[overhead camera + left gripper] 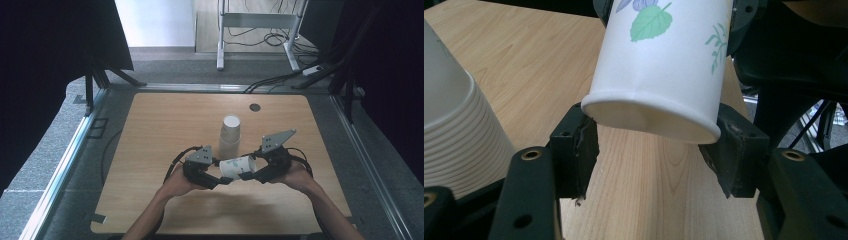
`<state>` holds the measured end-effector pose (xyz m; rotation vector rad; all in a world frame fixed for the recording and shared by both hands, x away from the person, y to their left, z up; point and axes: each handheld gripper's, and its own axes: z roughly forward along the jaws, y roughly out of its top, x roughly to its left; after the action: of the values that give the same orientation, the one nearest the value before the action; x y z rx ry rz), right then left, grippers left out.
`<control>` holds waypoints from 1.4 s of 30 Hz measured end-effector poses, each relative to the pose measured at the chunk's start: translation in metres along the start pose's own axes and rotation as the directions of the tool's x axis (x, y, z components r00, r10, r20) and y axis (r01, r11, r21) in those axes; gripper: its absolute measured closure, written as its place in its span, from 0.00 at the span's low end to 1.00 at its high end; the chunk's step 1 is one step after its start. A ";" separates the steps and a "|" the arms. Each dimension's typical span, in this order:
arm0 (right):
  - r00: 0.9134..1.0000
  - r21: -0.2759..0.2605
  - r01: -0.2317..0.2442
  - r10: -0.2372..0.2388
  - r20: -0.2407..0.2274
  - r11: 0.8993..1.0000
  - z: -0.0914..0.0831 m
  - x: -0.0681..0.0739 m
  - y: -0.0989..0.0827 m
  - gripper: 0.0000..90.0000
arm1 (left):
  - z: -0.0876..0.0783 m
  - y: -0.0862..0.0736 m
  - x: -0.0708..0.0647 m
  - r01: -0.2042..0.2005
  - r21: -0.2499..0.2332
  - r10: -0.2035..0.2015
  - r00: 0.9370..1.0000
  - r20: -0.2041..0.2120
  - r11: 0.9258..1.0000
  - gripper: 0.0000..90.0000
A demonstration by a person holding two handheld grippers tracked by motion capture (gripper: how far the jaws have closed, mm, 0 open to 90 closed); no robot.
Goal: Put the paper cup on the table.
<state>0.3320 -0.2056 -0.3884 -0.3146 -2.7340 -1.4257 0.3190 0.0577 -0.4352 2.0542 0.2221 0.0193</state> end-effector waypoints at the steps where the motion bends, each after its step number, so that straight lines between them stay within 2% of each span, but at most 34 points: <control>1: 1.000 0.001 0.000 0.000 0.001 1.000 0.000 0.000 0.000 0.40 | 0.000 0.000 0.000 0.001 0.000 -0.001 1.000 0.000 1.000 0.46; 7: 1.000 0.022 0.003 -0.003 0.005 1.000 0.002 0.000 0.002 0.35 | -0.002 0.002 0.001 0.002 0.017 -0.002 1.000 0.004 1.000 0.46; 13: 0.999 0.040 0.010 -0.012 0.037 0.999 0.002 0.001 0.003 0.29 | -0.007 0.008 0.001 -0.015 0.076 0.015 1.000 -0.004 0.997 0.46; 15: 0.999 0.047 0.017 -0.019 0.051 0.999 0.000 0.001 0.004 0.26 | -0.008 0.010 0.002 -0.017 0.106 0.018 1.000 -0.011 0.994 0.46; 20: 0.996 0.086 0.033 -0.040 0.081 0.996 -0.004 0.002 0.007 0.22 | -0.012 0.016 0.004 -0.028 0.190 0.033 0.999 -0.023 0.981 0.45; 23: 0.993 0.130 0.049 -0.062 0.102 0.990 -0.005 0.003 0.010 0.21 | -0.012 0.021 0.005 -0.036 0.251 0.046 0.998 -0.034 0.967 0.45; 25: 0.991 0.158 0.058 -0.076 0.110 0.986 -0.005 0.003 0.012 0.20 | -0.011 0.024 0.006 -0.044 0.293 0.058 0.998 -0.038 0.955 0.45; 29: 0.989 0.221 0.073 -0.099 0.110 0.973 -0.001 0.005 0.016 0.19 | -0.009 0.030 0.006 -0.062 0.362 0.084 0.995 -0.046 0.930 0.45; 32: 0.988 0.267 0.089 -0.119 0.099 0.960 0.004 0.006 0.019 0.18 | -0.007 0.035 0.005 -0.066 0.398 0.092 0.995 -0.047 0.915 0.45; 36: 0.981 0.328 0.121 -0.163 0.102 0.937 0.012 0.007 0.023 0.19 | -0.004 0.040 0.003 -0.066 0.437 0.096 0.994 -0.047 0.897 0.44; 41: 0.972 0.396 0.167 -0.219 0.090 0.903 0.023 0.009 0.026 0.20 | -0.001 0.044 0.003 -0.074 0.476 0.106 0.993 -0.041 0.876 0.44; 42: 0.969 0.409 0.177 -0.231 0.086 0.895 0.026 0.010 0.027 0.20 | 0.000 0.044 0.003 -0.069 0.476 0.100 0.994 -0.040 0.877 0.44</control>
<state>0.3293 -0.1680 -0.3799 -0.1048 -3.1557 -0.8624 0.3283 0.0382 -0.3966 2.5574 0.1883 0.0919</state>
